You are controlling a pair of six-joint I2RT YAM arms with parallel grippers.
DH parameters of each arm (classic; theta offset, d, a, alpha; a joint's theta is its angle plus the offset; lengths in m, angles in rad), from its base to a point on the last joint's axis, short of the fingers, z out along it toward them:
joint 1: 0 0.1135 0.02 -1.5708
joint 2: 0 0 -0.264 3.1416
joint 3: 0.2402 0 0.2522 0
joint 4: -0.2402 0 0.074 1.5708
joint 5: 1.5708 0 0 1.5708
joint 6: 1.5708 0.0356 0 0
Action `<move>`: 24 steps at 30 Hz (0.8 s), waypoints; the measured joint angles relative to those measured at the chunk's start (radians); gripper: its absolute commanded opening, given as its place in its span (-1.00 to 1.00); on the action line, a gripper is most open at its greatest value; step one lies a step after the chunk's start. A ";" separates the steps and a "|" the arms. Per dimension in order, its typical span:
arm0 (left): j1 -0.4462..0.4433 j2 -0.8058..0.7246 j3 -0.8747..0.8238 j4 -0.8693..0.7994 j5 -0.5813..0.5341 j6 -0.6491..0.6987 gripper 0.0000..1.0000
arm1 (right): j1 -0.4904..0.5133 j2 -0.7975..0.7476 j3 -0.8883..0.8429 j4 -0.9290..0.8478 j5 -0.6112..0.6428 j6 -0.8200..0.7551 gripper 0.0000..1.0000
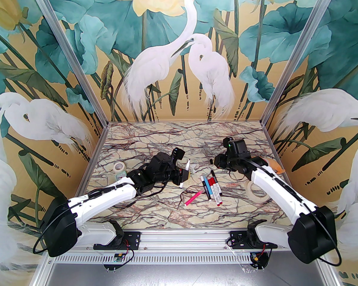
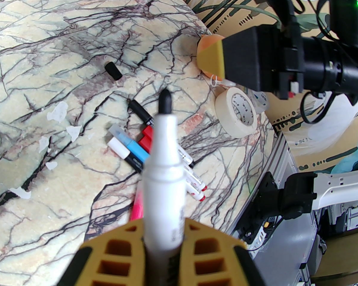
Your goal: Open the pen caps
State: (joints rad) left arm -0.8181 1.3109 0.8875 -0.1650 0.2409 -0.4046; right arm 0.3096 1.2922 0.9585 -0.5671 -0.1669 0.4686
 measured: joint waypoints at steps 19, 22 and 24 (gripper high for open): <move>0.037 0.008 0.003 -0.098 -0.129 0.031 -0.87 | -0.077 0.320 0.148 -0.036 0.067 -0.127 -0.73; 0.039 0.006 0.003 -0.101 -0.143 0.031 -0.87 | -0.084 0.377 0.185 -0.035 0.066 -0.143 -0.73; 0.039 0.005 0.003 -0.101 -0.150 0.031 -0.87 | -0.086 0.420 0.214 -0.035 0.066 -0.156 -0.72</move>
State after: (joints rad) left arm -0.7788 1.3159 0.8902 -0.2661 0.0906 -0.3737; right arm 0.2234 1.7123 1.1721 -0.6022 -0.1005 0.3122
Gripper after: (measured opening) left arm 0.171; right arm 0.189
